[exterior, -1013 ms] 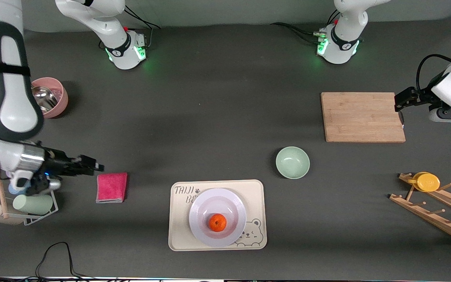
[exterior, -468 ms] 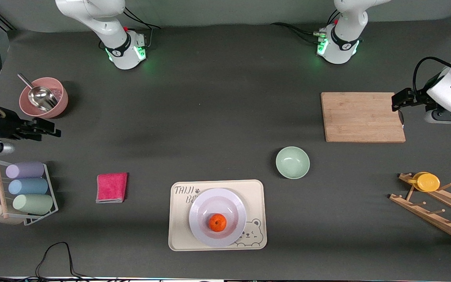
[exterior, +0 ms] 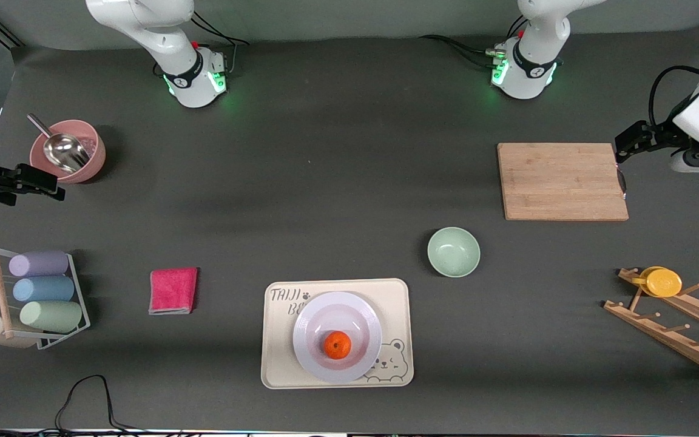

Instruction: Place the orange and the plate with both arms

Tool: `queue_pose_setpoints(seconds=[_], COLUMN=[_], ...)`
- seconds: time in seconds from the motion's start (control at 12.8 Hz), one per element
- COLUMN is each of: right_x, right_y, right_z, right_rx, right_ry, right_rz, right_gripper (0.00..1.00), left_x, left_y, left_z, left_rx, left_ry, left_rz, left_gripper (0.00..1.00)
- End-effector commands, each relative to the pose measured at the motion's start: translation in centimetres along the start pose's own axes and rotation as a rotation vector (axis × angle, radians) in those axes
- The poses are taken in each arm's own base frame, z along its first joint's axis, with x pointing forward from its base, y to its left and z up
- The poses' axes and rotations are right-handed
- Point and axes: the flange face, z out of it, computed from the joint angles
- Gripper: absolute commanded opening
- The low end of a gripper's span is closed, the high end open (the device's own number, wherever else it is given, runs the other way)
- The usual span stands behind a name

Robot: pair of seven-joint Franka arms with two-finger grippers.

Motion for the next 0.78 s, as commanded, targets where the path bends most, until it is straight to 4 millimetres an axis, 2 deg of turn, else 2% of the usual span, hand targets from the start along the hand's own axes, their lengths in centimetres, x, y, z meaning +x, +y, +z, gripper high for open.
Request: queue_pose_setpoints(seconds=[0.0,0.47,0.7], right_x=[0.4,1.0,0.9], right_y=[-0.7,-0.9,-0.9], right_z=[-0.1,0.0,-0.1], right_rx=[-0.044,-0.049,-0.049], right_ry=[-0.009,0.022,0.023], right_rz=[0.026,0.022,0.022], right_gripper=[1.00,1.00,1.00], left_x=[-0.2,2.0,2.1], left_y=[0.0,-0.6,-0.6], left_z=[-0.5,-2.2,-2.2], left_rx=[0.001,-0.019,-0.017], left_ry=[0.021,0.051,0.040], left_rz=[0.019,0.024,0.020], left_gripper=[1.00,1.00,1.00])
